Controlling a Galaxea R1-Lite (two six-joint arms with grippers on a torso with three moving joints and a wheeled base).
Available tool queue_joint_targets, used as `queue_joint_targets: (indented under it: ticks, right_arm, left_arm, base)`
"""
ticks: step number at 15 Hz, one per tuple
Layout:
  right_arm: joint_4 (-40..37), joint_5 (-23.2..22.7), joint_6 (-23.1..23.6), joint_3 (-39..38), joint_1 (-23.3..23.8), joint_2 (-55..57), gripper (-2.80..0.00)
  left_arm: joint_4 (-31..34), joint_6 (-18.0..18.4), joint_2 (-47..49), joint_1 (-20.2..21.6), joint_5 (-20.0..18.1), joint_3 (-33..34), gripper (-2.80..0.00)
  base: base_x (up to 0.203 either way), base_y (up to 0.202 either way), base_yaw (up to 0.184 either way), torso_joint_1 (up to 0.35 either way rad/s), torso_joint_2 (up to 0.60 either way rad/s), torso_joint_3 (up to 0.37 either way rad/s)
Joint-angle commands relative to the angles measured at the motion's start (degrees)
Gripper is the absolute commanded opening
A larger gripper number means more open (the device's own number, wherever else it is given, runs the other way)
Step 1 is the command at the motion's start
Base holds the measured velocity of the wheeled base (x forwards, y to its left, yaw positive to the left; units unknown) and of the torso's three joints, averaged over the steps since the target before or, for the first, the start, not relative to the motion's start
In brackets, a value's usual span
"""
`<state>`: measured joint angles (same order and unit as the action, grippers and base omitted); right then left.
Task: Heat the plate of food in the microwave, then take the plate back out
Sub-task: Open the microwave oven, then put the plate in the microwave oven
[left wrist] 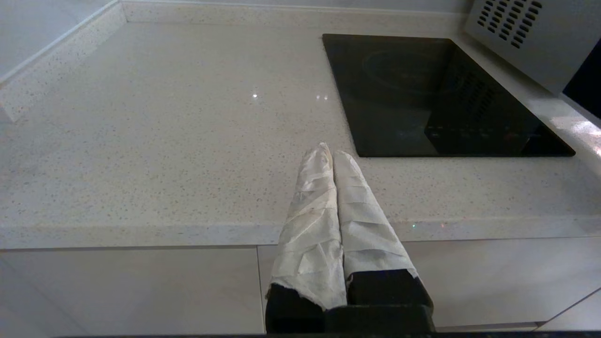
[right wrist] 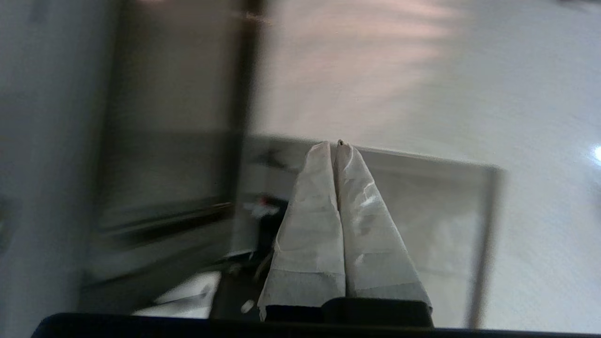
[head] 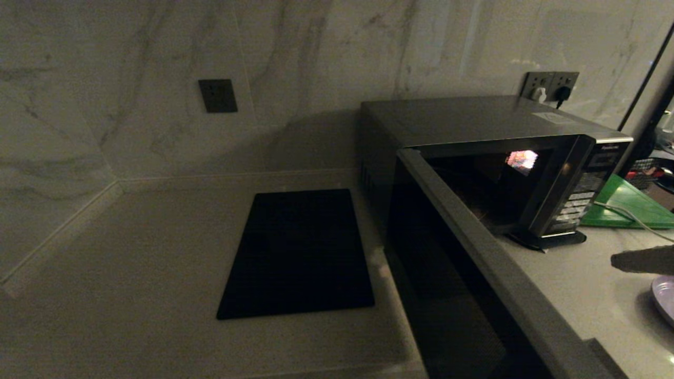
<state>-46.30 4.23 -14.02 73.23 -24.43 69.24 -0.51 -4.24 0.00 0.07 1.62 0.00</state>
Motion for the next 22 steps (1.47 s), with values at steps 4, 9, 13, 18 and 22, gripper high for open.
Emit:
queue_joint_targets:
  ticks: [4, 9, 13, 18, 22]
  right_arm:
    - [-0.19, -3.75, -0.13, 0.07, -10.99, 1.33, -2.80]
    - [-0.37, -4.67, -0.13, -0.27, -12.21, 0.81, -2.80]
    - [-0.37, -4.76, -0.13, -0.46, -12.84, 0.98, -2.80]
    - [-0.37, -4.94, -0.13, -1.19, -13.16, 1.07, -2.80]
    - [-0.37, -5.03, -0.13, -1.69, -13.86, 0.98, -2.80]
  left_arm:
    - [-0.02, -0.06, 0.09, 0.01, 0.05, 0.00, -2.80]
    - [-0.02, -0.06, 0.09, 0.01, 0.05, 0.00, -2.80]
    - [-0.02, -0.06, 0.09, 0.01, 0.05, 0.00, -2.80]
    - [-0.02, -0.06, 0.09, 0.01, 0.05, 0.00, -2.80]
    - [-0.02, -0.06, 0.09, 0.01, 0.05, 0.00, -2.80]
  base:
    - [0.000, 0.000, 0.000, 0.000, 0.00, 0.000]
    - [0.000, 0.000, 0.000, 0.000, 0.00, 0.000]
    - [0.000, 0.000, 0.000, 0.000, 0.00, 0.000]
    - [0.000, 0.000, 0.000, 0.000, 0.00, 0.000]
    - [0.000, 0.000, 0.000, 0.000, 0.00, 0.000]
